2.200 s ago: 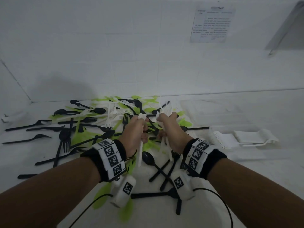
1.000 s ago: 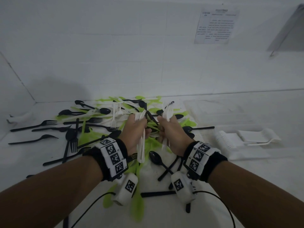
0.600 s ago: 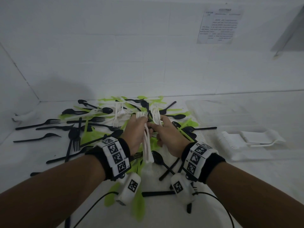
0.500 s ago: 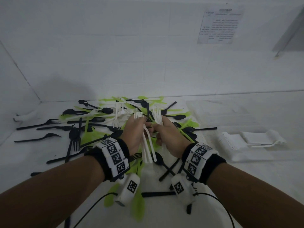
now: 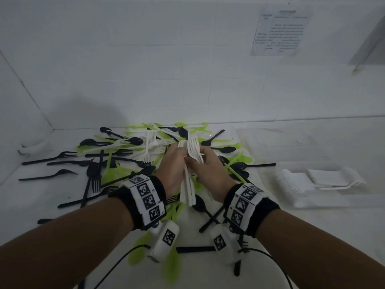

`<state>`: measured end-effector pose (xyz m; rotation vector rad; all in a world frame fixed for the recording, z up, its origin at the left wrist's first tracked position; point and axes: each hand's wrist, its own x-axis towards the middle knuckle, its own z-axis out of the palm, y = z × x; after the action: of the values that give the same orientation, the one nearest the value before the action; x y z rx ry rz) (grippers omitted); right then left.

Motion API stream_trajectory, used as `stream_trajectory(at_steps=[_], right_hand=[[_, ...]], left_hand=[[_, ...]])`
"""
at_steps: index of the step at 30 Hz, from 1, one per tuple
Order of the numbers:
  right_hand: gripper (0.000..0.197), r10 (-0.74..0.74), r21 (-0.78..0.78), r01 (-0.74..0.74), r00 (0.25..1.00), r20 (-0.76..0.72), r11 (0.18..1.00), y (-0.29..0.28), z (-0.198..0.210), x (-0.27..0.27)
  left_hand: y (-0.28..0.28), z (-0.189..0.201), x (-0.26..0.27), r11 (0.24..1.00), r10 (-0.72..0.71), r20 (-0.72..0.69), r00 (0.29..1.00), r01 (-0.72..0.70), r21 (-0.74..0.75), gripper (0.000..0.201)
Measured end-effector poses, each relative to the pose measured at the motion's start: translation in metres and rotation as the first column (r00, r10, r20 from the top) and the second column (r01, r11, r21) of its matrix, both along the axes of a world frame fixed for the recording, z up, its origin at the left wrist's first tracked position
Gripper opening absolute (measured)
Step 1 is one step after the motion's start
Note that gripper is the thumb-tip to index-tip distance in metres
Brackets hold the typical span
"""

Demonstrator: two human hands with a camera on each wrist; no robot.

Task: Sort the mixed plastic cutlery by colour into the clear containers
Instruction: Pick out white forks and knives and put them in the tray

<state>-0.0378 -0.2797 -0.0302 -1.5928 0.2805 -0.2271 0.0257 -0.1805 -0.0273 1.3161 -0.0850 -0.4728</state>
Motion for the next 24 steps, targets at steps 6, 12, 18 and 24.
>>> stream_trajectory(at_steps=[6,12,18,24], right_hand=[[0.015,0.042,0.031,-0.042,0.999,0.024,0.999,0.003,0.002,0.001],[0.026,0.120,0.153,-0.107,0.990,-0.078,0.982,-0.004,0.009,-0.001],[0.029,0.119,0.121,-0.106,0.987,-0.108,0.987,-0.003,0.007,0.000],[0.026,0.126,0.185,-0.109,0.989,-0.080,0.977,0.002,0.008,-0.002]], left_hand=[[-0.001,0.000,0.001,0.999,0.015,0.056,0.998,-0.018,0.052,0.021],[0.006,-0.004,0.008,0.985,0.100,0.175,0.979,-0.123,0.125,0.017],[0.003,0.003,0.000,0.991,0.046,0.135,0.990,-0.063,0.120,0.012],[-0.003,0.009,-0.012,0.991,-0.034,0.133,0.991,0.016,0.136,0.035]])
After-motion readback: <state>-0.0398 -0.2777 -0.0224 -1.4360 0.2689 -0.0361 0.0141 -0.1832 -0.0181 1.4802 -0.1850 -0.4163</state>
